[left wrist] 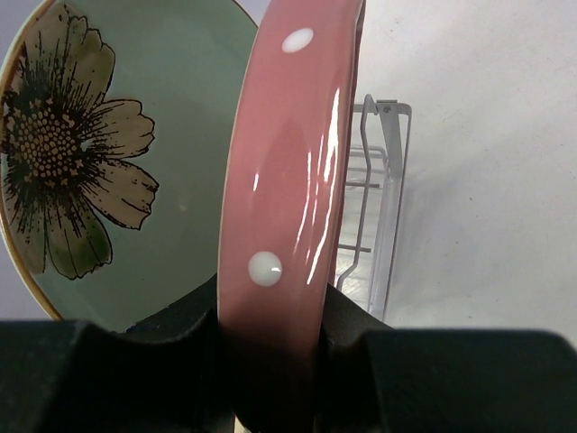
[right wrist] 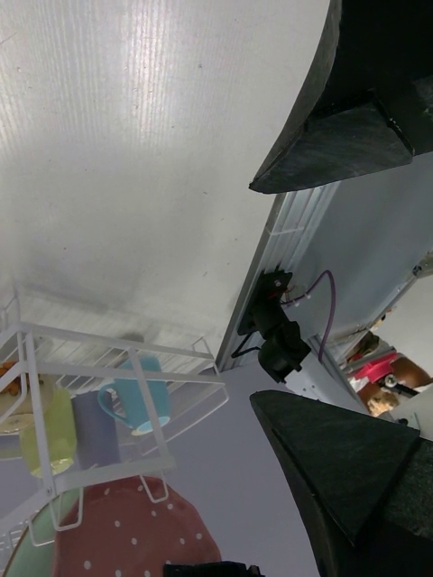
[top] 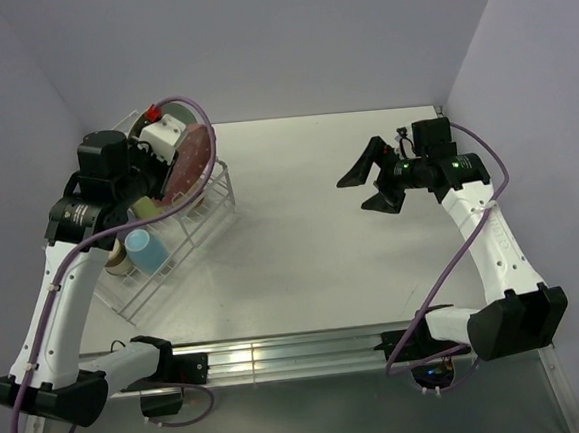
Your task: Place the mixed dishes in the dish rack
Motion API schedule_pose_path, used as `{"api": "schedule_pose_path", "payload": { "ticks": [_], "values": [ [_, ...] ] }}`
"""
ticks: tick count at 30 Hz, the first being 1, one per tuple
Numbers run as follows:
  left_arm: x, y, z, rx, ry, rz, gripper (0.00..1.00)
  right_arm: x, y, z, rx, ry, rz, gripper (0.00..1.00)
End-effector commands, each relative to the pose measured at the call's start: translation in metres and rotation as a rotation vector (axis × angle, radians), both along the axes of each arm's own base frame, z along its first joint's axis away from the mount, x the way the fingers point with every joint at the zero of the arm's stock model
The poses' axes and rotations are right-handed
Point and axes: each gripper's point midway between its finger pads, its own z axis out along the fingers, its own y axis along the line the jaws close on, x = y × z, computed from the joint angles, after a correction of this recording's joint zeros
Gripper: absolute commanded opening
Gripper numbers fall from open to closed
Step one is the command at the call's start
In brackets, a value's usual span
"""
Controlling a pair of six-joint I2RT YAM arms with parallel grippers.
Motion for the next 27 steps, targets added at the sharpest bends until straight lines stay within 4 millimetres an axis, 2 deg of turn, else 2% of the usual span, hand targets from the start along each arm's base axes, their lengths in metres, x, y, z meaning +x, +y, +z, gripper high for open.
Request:
{"api": "schedule_pose_path", "payload": {
  "ticks": [1,13,16,17,19,23,27],
  "values": [
    [0.012,-0.003,0.055,-0.054,-0.215,-0.005,0.00,0.006,0.004,0.015,0.005,-0.063,0.024,0.97],
    [0.018,0.000,0.048,-0.056,-0.206,0.025,0.02,0.009,0.005,0.013,0.009,-0.052,0.025,0.96],
    [0.019,0.000,0.046,-0.054,-0.205,0.029,0.20,0.010,0.004,0.013,0.008,-0.054,0.025,0.96],
    [0.020,0.001,0.045,-0.053,-0.204,0.032,0.31,0.010,0.005,0.013,0.009,-0.052,0.025,0.96],
    [0.020,0.002,0.042,-0.049,-0.198,0.036,0.46,0.011,0.005,0.012,0.008,-0.052,0.024,0.96],
    [0.020,0.002,0.039,-0.049,-0.194,0.043,0.57,0.012,0.005,0.012,0.010,-0.051,0.024,0.96],
    [0.021,0.003,0.037,-0.047,-0.191,0.049,0.63,0.012,0.005,0.012,0.011,-0.050,0.023,0.96]
  ]
}}
